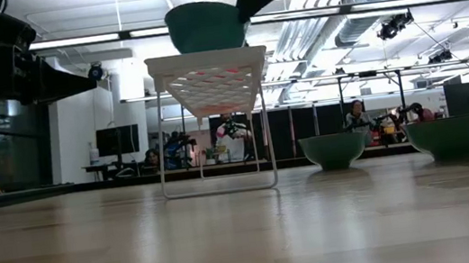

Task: Pick & Place Mini bowls
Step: Put the bottom blue white pattern bowl on the shelf

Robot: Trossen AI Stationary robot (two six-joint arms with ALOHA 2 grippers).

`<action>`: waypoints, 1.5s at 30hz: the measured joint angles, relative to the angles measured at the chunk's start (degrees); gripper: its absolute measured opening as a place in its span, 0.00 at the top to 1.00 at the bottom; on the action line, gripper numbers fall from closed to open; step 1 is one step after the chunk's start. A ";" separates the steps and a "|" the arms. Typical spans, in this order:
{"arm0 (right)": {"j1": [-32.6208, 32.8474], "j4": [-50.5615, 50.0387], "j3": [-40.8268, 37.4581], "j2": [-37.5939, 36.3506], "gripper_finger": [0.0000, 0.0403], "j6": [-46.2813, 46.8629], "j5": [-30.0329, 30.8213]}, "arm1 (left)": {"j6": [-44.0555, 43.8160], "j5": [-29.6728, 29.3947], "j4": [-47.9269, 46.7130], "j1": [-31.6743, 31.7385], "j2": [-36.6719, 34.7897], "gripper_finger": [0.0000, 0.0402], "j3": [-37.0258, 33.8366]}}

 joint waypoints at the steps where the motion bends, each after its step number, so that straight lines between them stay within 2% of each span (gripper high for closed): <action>1: -0.21 0.06 0.00 0.32 1.00 -0.03 -0.21 | 0.00 0.00 0.04 0.00 -0.02 1.00 0.00; 28: -1.29 -1.35 0.00 2.10 0.99 3.70 -2.42 | 0.00 0.37 0.01 0.00 -0.01 1.00 0.00; 45: -1.24 0.27 0.02 2.06 0.75 5.17 -1.32 | 0.00 0.39 0.01 0.01 -0.02 1.00 0.00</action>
